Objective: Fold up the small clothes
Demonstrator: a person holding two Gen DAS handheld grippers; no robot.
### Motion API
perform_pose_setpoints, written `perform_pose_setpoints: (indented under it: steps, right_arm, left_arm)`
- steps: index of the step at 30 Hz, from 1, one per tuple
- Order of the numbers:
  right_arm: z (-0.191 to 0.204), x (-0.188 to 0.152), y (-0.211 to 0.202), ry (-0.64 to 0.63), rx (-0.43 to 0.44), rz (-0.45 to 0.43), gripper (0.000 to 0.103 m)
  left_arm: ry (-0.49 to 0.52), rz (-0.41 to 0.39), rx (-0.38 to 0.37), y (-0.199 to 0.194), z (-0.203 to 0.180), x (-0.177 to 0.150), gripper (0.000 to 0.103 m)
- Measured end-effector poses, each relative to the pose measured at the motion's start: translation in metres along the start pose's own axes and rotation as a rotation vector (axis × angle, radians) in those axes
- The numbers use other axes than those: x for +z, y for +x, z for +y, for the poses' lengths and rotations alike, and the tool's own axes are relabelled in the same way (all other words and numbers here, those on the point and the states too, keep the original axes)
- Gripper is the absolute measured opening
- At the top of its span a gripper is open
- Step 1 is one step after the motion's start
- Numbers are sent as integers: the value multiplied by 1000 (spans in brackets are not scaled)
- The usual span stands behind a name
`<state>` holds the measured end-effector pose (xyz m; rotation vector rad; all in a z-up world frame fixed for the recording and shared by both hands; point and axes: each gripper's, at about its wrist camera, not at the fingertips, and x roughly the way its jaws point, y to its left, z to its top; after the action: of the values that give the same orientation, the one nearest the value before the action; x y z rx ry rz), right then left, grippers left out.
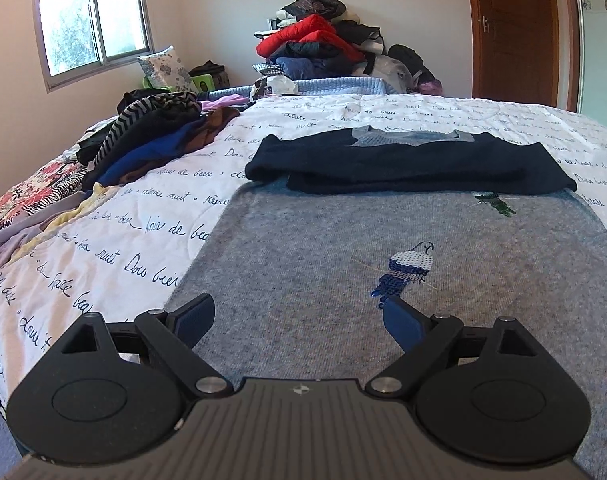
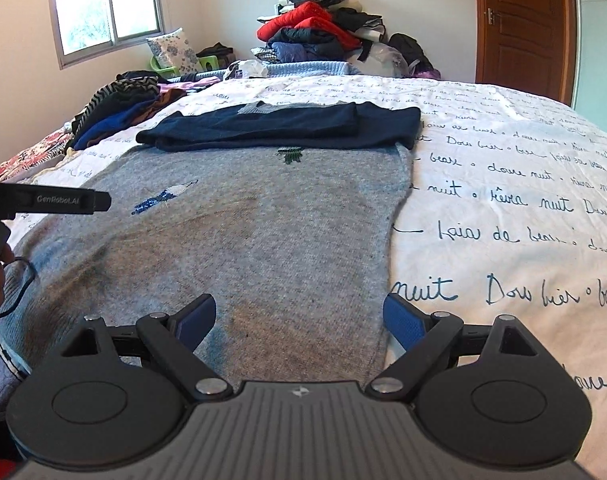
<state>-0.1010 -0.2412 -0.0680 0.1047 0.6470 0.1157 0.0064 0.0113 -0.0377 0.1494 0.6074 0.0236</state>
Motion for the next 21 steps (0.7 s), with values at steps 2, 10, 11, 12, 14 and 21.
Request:
perform_pose_setpoints:
  steps: [2, 10, 11, 12, 14, 21]
  right_arm:
    - [-2, 0, -2, 13, -1, -2, 91]
    - [-3, 0, -5, 31, -18, -15, 91]
    - [-4, 1, -6, 32, -22, -22, 91]
    - [-6, 2, -6, 36, -30, -30, 91]
    - [-15, 5, -5, 54, -49, -45, 91]
    - [-67, 29, 12, 111, -233, -117, 91]
  left_arm:
    - [-2, -2, -4, -3, 3, -2, 90]
    - [-15, -20, -15, -13, 18, -9, 90]
    - [-20, -16, -14, -12, 19, -9, 90]
    - [-28, -13, -13, -12, 21, -9, 90]
    - [-41, -8, -13, -11, 24, -10, 90]
    - [-52, -5, -9, -12, 24, -8, 90]
